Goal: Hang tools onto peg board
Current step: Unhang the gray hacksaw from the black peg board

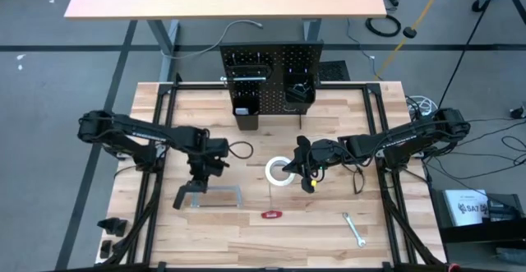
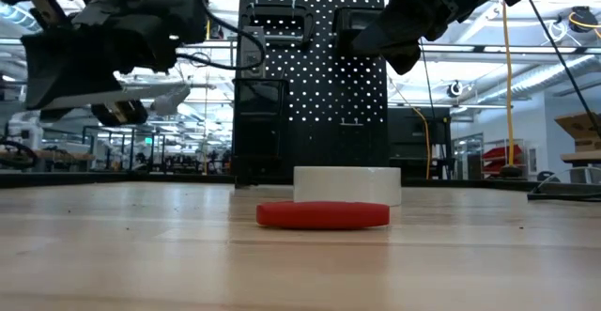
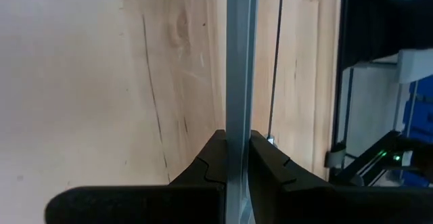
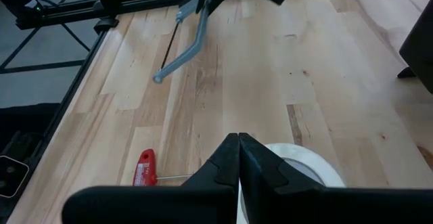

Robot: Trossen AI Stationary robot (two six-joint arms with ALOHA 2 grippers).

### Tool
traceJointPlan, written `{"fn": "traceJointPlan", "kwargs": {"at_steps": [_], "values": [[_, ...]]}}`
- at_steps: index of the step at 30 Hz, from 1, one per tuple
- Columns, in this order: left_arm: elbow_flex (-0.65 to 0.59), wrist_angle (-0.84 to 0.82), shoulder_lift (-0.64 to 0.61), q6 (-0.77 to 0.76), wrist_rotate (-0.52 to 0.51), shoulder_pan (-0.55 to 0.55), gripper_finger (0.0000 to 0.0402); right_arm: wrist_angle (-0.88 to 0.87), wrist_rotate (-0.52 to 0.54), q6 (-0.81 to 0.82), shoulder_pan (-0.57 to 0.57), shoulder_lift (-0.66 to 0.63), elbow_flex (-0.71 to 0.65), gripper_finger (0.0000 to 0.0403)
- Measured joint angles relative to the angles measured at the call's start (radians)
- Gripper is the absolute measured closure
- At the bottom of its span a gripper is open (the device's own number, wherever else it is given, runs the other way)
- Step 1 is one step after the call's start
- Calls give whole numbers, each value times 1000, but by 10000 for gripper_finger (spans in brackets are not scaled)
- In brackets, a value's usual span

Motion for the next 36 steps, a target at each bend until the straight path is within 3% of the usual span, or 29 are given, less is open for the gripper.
{"fn": "traceJointPlan", "kwargs": {"at_steps": [9,20,27,36], "values": [[0,103,119,3,-6,-45,376,0,0,2,0,0,0,403],[0,118,207,-1,-6,-44,374,-2,-4,4,0,0,0,403],[0,123,211,-4,-55,-44,320,-2,-4,4,0,0,0,403],[0,120,211,-7,-118,-45,310,-3,-4,4,0,0,0,403]]}}
